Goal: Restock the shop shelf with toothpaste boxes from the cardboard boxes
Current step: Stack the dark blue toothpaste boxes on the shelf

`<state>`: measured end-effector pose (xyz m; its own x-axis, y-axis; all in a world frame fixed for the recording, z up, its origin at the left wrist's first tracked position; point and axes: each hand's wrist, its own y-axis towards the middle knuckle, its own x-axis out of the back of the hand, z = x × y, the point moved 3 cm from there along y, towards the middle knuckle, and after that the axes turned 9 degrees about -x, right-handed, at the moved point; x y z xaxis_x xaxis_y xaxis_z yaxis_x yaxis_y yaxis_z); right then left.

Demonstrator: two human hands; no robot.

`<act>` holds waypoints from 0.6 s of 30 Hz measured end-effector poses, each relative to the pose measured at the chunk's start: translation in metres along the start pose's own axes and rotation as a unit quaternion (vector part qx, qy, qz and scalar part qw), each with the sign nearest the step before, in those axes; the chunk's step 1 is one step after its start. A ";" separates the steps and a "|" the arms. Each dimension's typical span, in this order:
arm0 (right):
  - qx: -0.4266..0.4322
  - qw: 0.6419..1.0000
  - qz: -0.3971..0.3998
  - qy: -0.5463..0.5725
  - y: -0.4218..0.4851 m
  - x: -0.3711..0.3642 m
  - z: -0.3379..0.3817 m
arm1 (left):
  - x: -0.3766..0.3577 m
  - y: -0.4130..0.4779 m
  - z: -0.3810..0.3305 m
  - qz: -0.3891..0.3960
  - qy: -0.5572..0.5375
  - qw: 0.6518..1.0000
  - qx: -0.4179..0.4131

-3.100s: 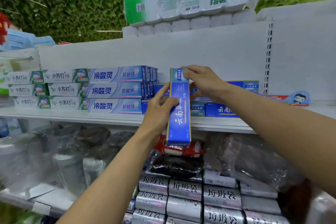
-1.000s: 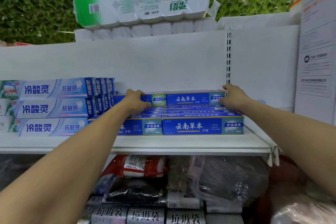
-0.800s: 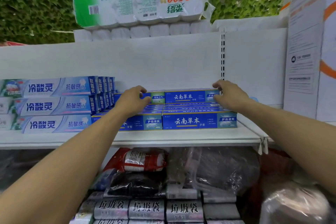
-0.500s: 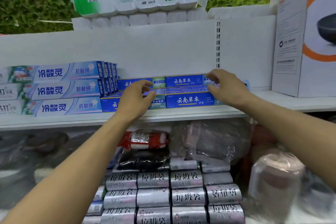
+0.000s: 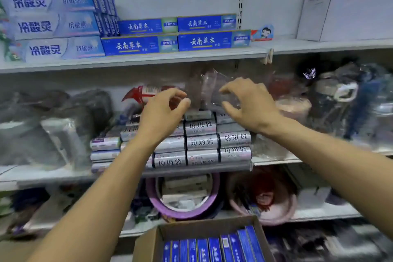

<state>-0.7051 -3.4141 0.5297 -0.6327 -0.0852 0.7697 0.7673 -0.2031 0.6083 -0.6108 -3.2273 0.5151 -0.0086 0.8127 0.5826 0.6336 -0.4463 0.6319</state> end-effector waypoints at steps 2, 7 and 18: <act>-0.018 0.999 0.044 0.009 -0.029 -0.013 -0.002 | -0.014 -0.029 0.004 0.026 -0.002 0.999 0.028; -0.060 0.982 0.173 0.038 -0.106 -0.053 -0.014 | -0.061 -0.120 0.031 0.122 -0.032 0.986 0.108; -0.302 0.855 0.406 0.112 -0.262 -0.214 -0.074 | -0.175 -0.288 0.101 0.241 -0.170 0.859 0.419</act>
<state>-0.7786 -3.4153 0.1911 0.0262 -0.6088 0.7929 0.8121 -0.4495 -0.3720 -0.7135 -3.2036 0.1798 0.5471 0.7353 0.4001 0.8356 -0.4512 -0.3135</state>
